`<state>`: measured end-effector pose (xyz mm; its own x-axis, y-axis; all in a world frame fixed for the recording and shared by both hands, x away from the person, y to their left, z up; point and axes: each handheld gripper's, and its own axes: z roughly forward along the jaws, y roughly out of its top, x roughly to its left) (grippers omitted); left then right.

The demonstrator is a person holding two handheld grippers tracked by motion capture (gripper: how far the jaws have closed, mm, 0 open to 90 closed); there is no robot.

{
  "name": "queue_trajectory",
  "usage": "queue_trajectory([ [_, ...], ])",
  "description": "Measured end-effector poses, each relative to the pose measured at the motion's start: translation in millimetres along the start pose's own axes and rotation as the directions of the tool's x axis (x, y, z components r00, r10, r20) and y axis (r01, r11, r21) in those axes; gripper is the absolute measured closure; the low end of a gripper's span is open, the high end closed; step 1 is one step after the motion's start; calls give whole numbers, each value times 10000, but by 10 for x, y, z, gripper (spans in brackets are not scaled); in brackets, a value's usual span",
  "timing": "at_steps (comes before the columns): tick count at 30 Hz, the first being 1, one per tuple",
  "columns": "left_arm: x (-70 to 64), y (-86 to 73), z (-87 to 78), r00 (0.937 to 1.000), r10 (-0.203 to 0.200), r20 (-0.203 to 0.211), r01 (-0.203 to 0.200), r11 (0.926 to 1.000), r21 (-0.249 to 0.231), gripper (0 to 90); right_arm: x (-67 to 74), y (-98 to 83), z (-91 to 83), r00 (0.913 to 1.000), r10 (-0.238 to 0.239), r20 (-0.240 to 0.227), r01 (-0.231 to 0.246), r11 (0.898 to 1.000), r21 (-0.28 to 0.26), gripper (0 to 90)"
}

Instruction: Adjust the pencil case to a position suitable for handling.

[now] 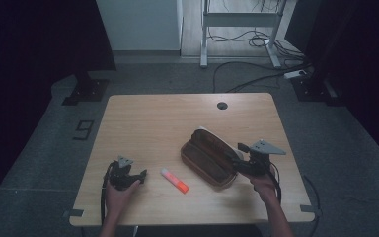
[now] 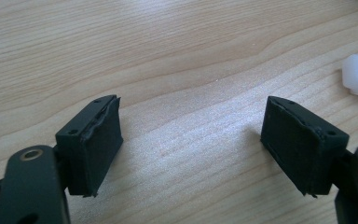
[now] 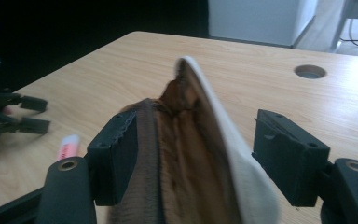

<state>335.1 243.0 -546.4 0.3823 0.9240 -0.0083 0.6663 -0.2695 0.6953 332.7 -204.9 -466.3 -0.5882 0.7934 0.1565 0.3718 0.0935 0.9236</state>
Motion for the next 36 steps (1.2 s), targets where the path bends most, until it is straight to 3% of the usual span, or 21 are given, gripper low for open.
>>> queue_trajectory([
  [4, -2, -2, -2, 10000, 4, -7, -4, 10000, 4, 201, 125, 21, 29, 9991, -124, -397, 126, 9999, 51, 302],
  [11, -2, -4, -4, 10000, 0, -7, 0, 10000, 2, 201, 399, -41, 200, 9917, -512, -1179, 592, 9961, 654, 304],
  [27, -4, -7, -7, 10000, 0, -6, 0, 10000, -2, 201, 706, -219, 466, 9792, -911, -1815, 1182, 9824, 1443, 306],
  [36, -6, -12, -11, 10000, 1, -3, -1, 10000, -12, 202, 856, -317, 595, 9728, -908, -2129, 1315, 9738, 1856, 312],
])
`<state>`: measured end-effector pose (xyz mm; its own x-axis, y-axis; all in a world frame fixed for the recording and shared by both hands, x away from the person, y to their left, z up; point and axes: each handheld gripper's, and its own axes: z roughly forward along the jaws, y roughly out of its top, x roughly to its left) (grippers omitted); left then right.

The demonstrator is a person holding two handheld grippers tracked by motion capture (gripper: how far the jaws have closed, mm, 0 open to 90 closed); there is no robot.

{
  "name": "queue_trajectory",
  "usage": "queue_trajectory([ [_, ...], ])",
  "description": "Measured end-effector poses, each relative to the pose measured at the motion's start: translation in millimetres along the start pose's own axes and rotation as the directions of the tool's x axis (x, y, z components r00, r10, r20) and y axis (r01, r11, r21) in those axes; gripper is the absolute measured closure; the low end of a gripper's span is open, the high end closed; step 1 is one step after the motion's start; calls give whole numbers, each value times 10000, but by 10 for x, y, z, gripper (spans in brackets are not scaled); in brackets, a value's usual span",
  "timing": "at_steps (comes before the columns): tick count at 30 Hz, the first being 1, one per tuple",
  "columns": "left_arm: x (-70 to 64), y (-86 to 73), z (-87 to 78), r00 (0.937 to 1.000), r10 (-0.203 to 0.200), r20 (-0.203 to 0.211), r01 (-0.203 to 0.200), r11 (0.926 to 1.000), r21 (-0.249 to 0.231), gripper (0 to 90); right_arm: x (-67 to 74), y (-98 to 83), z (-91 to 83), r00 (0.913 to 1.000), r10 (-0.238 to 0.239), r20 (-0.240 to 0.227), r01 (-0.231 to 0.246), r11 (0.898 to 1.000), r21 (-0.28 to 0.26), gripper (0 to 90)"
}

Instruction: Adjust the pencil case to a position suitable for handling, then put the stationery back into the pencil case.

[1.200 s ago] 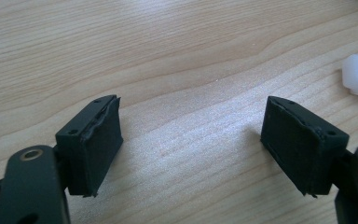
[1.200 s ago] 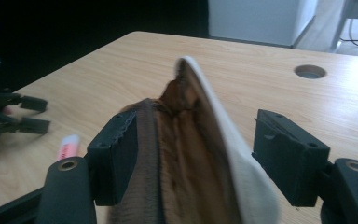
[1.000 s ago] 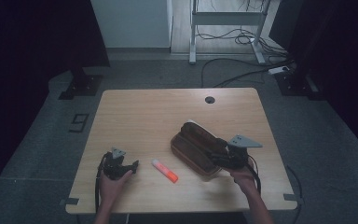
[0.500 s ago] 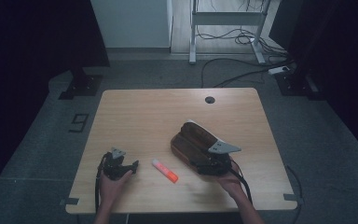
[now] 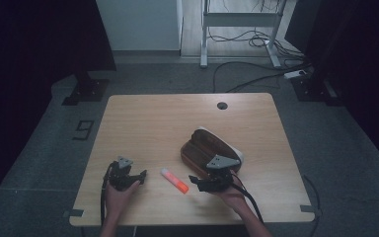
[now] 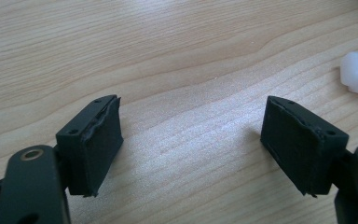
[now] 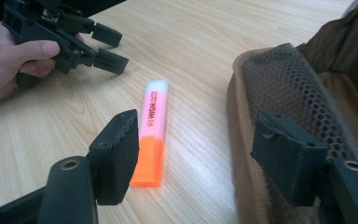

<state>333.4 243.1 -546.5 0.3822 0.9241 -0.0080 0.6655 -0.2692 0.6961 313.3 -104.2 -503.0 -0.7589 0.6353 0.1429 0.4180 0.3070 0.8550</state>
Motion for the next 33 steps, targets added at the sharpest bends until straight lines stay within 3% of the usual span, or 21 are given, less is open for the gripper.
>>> queue_trajectory([
  [23, -1, -3, -5, 10000, 29, -4, -29, 10000, 28, 202, 225, -72, 278, 9989, -106, -447, 125, 9991, 411, 368],
  [33, 0, -3, -5, 10000, 27, -1, -27, 10000, 24, 202, 314, -95, 382, 9987, -323, -400, 344, 9980, 525, 395],
])
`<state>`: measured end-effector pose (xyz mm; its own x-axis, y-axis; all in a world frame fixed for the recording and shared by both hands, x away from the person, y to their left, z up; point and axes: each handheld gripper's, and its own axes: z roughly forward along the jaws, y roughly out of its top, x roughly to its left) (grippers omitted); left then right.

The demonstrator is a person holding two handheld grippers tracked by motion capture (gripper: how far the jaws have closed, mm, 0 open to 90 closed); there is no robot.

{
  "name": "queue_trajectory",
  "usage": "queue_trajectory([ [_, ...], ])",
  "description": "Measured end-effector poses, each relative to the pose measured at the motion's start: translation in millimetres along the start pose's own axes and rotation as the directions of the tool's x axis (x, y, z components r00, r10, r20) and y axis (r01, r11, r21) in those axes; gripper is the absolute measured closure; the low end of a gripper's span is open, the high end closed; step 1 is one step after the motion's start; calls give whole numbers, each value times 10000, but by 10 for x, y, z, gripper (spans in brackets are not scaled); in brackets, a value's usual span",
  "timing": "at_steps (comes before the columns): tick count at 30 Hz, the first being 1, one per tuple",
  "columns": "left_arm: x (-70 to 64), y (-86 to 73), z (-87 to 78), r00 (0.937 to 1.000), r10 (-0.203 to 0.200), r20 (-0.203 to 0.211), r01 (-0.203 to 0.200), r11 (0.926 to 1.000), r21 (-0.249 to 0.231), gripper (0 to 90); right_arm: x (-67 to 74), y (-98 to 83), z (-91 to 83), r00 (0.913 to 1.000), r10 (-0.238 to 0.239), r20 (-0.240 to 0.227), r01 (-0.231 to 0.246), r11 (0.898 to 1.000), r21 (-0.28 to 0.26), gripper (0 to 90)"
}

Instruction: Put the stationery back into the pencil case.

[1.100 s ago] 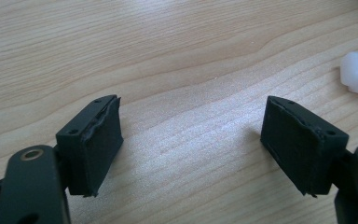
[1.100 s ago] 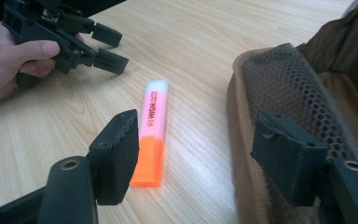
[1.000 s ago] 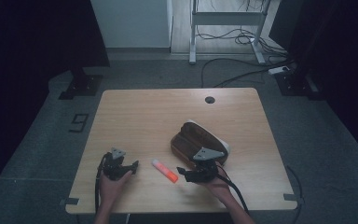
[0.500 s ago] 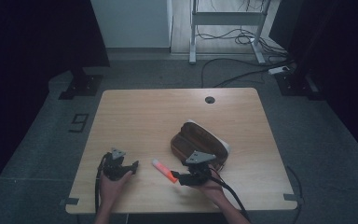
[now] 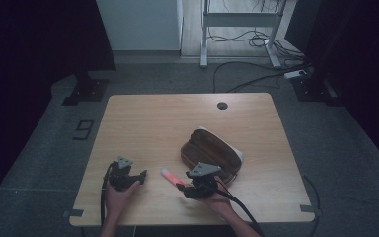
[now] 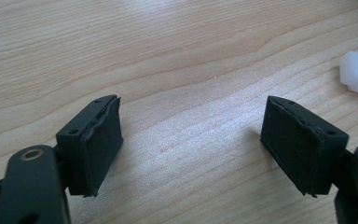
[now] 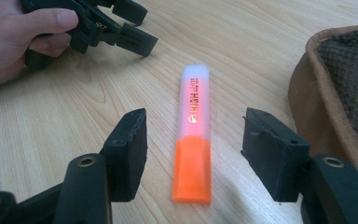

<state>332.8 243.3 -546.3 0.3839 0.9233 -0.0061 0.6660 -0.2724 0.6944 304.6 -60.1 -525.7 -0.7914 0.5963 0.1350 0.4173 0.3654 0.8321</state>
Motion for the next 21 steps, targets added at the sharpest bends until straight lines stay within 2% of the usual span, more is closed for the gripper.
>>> queue_trajectory([
  [8, 0, 0, 0, 10000, 1, 0, -1, 10000, -4, 202, 83, -16, 90, 9996, -277, 69, 275, 9994, 230, 401],
  [13, 0, 0, 0, 10000, -1, -1, 1, 10000, -4, 202, 106, -33, 154, 9995, -270, 146, 264, 9987, 427, 404],
  [21, 0, 0, 0, 10000, 1, 0, -1, 10000, -5, 202, 155, -85, 314, 9964, -520, 663, 459, 9949, 896, 430],
])
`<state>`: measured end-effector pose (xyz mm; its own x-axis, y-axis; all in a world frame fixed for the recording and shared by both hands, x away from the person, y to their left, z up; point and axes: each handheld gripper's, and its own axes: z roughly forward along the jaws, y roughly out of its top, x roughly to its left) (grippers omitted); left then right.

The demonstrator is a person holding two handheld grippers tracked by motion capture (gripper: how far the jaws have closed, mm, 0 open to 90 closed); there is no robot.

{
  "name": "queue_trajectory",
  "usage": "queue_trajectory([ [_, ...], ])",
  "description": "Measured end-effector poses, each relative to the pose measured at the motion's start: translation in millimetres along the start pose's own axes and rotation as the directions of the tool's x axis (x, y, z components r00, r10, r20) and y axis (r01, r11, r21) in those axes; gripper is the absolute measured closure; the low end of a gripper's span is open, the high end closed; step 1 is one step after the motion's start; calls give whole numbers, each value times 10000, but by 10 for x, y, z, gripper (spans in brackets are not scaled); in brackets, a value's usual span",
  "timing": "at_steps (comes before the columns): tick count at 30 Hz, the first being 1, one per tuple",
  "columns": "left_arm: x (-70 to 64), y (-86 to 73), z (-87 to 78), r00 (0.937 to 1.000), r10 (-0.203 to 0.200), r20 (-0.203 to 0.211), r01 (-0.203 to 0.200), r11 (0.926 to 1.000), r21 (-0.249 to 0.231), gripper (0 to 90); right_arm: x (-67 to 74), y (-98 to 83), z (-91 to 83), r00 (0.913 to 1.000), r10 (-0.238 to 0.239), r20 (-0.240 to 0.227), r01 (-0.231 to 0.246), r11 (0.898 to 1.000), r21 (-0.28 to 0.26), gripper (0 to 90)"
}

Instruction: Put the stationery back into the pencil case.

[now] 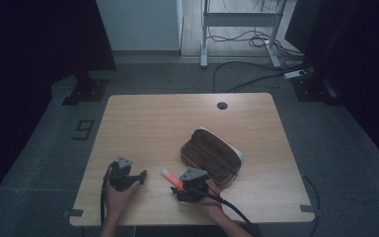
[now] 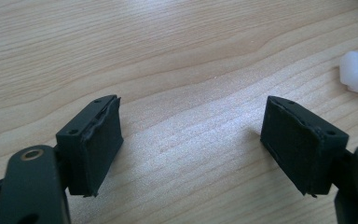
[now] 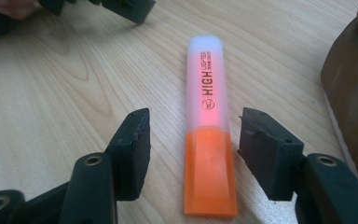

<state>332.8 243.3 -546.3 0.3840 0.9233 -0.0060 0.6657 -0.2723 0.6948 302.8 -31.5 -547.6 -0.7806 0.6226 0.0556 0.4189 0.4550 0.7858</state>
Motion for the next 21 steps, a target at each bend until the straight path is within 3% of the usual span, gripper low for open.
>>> queue_trajectory([
  [8, -1, 0, 0, 10000, -4, 3, 4, 10000, 1, 202, 14, -19, 43, 9997, -145, 221, 140, 9996, 231, 489],
  [12, -1, 0, 0, 10000, -1, 0, 1, 10000, -1, 202, 6, -24, 31, 9990, -186, 406, 176, 9995, 248, 574],
  [13, -1, 0, 0, 10000, -4, 2, 4, 10000, 3, 202, -4, -26, 22, 9988, -225, 426, 214, 9994, 258, 629],
  [21, -1, 0, 0, 10000, -1, 0, 1, 10000, 5, 202, -44, -21, -10, 9993, -170, 323, 158, 9993, 347, 657],
])
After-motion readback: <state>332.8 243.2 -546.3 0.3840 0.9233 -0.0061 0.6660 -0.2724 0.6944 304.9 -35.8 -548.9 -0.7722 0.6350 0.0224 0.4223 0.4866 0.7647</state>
